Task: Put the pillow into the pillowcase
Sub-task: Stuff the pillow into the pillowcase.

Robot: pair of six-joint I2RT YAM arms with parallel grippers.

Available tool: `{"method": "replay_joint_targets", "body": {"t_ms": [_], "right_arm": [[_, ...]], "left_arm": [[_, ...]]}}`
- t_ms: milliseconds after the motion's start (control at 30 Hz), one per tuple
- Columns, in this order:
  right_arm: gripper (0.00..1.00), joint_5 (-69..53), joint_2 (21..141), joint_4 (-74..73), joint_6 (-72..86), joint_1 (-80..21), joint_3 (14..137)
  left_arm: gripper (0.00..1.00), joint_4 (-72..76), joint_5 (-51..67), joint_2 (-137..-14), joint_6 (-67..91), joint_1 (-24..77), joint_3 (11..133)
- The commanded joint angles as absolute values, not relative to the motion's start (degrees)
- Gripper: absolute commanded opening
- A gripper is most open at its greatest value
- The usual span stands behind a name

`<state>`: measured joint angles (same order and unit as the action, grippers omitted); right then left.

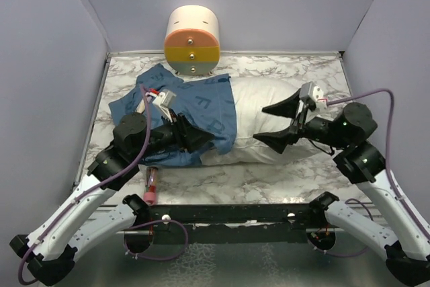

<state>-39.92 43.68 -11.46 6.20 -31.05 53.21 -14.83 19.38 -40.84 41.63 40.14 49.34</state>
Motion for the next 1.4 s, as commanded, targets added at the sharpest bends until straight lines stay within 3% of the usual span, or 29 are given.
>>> {"method": "replay_joint_targets", "body": {"t_ms": [0, 167, 400, 500, 767, 1067, 1367], "right_arm": [[0.89, -23.82, 48.17, -19.57, 5.75, -31.2, 62.83], [0.93, -14.28, 60.1, -21.64, 7.0, -31.07, 70.45], [0.91, -14.27, 67.87, -21.33, 12.41, -27.68, 72.01], [0.91, -15.46, 67.61, -23.24, 12.98, -25.73, 70.22], [0.88, -17.8, 65.1, -25.99, 11.94, -24.7, 61.83], [0.87, -18.61, 63.06, -26.09, 12.94, -24.7, 57.67], [0.87, -19.33, 63.54, -24.85, 13.36, -24.7, 56.67]], "left_arm": [[0.56, -24.26, 20.26, -41.89, 41.74, 40.25, 59.51], [0.58, -26.29, 14.54, -46.79, 44.15, 40.25, 69.69], [0.57, -33.26, 2.57, -62.14, 46.94, 40.25, 81.19], [0.57, -39.76, -2.93, -71.17, 42.17, 40.56, 90.2], [0.76, -50.18, -17.52, -89.99, 28.27, 43.82, 106.93], [0.8, -57.76, -19.71, -105.39, 18.76, 45.01, 120.77], [0.76, -61.12, -23.46, -108.54, 14.94, 46.06, 117.77]]}}
